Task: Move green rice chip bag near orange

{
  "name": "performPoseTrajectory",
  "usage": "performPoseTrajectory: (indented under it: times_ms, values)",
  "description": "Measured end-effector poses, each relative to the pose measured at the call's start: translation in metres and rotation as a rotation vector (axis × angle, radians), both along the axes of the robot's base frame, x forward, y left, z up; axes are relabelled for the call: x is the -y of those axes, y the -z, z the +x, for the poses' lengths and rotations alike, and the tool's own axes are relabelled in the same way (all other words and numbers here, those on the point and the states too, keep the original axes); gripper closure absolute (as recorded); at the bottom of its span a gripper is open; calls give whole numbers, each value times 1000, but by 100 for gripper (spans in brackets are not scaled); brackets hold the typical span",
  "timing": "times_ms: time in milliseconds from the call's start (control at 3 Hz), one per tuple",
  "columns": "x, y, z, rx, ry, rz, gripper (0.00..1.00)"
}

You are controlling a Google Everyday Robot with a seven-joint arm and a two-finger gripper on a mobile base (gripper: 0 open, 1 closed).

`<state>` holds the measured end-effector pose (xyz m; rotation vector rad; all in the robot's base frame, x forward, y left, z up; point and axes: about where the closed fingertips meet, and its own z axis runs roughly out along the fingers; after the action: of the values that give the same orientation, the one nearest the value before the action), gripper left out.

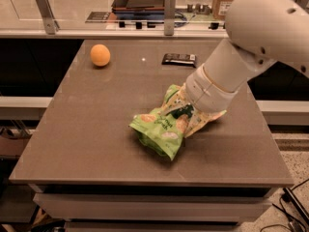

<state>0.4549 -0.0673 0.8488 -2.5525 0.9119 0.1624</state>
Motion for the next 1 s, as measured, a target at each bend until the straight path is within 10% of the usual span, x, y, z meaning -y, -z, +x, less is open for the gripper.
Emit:
performPoseTrajectory:
  times_ms: [1000]
  values:
    - [1,-48,85,163,-2,-11,100]
